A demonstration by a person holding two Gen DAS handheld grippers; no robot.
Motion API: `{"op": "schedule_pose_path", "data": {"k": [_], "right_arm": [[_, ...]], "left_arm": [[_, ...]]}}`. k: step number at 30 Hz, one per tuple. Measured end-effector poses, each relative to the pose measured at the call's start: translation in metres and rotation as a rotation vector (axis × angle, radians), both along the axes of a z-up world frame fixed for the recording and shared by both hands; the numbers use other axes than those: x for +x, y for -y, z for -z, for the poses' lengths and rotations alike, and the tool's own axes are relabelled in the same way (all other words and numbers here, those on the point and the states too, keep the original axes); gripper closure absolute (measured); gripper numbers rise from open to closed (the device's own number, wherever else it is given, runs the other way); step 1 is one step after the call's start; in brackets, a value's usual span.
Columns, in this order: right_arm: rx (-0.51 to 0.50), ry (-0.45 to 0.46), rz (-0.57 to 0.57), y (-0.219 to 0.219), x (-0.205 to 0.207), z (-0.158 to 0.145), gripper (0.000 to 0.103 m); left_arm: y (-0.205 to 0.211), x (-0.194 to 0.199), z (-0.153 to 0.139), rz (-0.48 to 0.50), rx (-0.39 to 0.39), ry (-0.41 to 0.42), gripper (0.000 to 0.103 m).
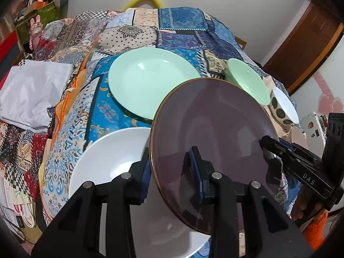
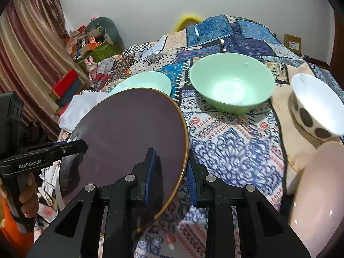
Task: Organize plates and bowls
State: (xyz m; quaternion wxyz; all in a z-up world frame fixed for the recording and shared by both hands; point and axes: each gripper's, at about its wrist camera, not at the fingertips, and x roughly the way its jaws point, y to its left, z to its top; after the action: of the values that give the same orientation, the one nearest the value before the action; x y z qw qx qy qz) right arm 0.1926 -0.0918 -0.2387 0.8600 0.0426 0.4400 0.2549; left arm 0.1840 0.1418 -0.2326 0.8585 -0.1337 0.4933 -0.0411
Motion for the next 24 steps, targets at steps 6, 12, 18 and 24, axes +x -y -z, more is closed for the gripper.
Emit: {"op": "schedule_pose_path", "data": {"k": [6,12,18,24], "right_arm": [[0.016,-0.008,0.026,0.018,-0.012,-0.001,0.078],[0.016,-0.012,0.057,0.035,-0.021,-0.001,0.078],[0.03,-0.029,0.1,0.056,-0.029,0.004,0.078],[0.028,-0.045,0.133,0.07,-0.032,0.009,0.078]], "left_arm": [[0.019,-0.006,-0.004,0.022,0.005,0.0,0.069],[0.037,-0.011,0.0,0.039,-0.006,-0.024,0.069],[0.058,-0.011,0.01,0.071,-0.015,-0.055,0.069],[0.075,-0.009,0.019,0.101,-0.017,-0.075,0.069]]}}
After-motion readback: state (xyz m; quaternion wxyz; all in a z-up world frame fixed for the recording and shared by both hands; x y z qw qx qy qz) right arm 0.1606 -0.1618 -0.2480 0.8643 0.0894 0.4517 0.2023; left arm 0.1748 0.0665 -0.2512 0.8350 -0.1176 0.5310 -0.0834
